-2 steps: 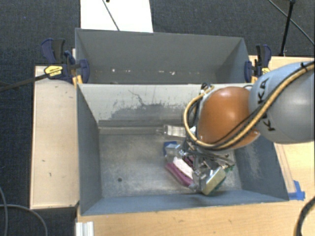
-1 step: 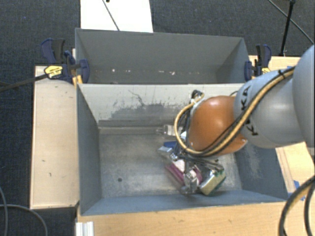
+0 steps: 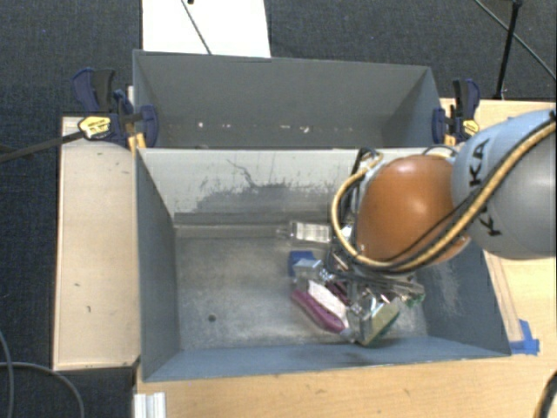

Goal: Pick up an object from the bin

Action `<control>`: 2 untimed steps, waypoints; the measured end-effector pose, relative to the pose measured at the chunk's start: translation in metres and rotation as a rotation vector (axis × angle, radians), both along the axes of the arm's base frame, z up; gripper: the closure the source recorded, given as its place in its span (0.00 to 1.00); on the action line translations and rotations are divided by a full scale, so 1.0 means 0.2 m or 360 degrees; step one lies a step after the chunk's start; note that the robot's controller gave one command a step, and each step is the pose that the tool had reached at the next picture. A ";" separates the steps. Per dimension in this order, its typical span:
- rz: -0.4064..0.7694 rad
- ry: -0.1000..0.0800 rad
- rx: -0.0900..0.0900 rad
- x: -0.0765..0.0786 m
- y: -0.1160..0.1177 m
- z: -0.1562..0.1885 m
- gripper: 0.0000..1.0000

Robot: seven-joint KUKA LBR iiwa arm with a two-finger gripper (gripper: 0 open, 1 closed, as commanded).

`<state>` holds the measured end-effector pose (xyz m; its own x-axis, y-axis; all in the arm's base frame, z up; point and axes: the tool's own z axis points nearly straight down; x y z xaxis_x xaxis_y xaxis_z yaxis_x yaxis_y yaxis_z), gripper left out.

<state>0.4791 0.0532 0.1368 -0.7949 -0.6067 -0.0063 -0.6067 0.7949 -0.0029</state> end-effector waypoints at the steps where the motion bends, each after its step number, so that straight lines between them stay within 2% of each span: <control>1: 0.0020 0.0001 0.0002 0.01 0.03 -0.29 0.00; 2: 0.0086 -0.0006 -0.0001 0.15 0.01 0.01 0.00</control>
Offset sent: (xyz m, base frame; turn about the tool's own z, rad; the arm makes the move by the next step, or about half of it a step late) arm 0.0005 0.0052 -0.0564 -0.0102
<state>0.5099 0.0549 0.1396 -0.7609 -0.6488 -0.0089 -0.6487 0.7610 -0.0054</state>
